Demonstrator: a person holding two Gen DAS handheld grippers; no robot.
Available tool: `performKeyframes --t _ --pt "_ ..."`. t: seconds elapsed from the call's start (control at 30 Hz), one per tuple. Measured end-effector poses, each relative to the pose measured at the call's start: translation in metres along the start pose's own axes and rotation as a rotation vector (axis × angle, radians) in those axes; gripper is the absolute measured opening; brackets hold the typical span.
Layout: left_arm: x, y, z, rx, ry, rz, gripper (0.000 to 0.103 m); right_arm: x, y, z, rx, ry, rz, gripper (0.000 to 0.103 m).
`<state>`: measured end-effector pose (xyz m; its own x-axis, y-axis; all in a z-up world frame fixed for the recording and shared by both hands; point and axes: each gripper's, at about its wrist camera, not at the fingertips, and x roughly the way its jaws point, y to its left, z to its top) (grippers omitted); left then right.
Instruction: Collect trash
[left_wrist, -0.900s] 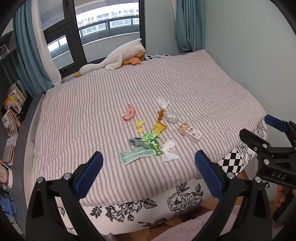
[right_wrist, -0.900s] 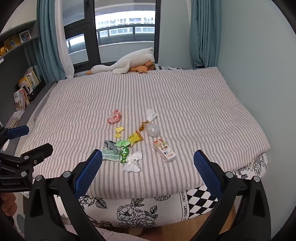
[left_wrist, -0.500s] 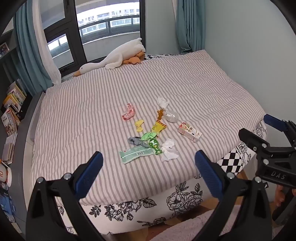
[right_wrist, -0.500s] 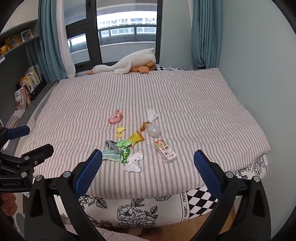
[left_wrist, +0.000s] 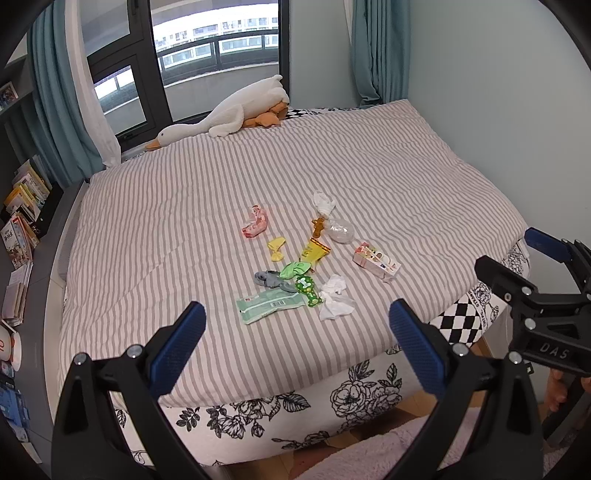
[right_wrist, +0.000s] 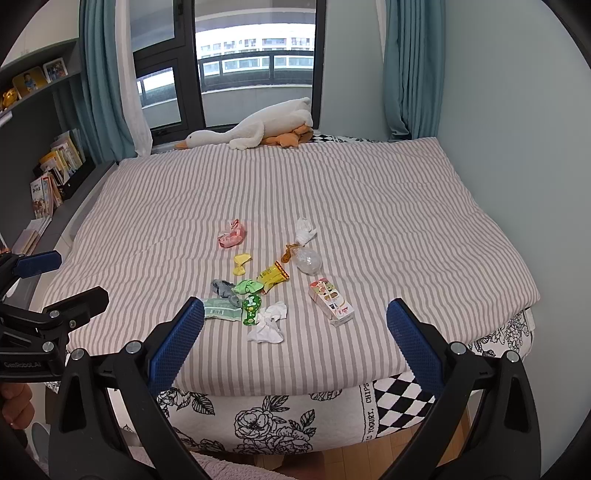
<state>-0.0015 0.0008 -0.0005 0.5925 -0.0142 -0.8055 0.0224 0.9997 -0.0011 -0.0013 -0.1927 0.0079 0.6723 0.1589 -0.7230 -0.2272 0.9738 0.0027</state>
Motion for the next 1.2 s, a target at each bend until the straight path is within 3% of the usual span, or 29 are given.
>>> performKeyframes --t 1.2 --pt "-0.0028 -0.0035 0.0003 -0.004 -0.005 -0.002 0.099 -0.0048 -0.0017 0.0023 -0.009 -0.01 0.008 0.096"
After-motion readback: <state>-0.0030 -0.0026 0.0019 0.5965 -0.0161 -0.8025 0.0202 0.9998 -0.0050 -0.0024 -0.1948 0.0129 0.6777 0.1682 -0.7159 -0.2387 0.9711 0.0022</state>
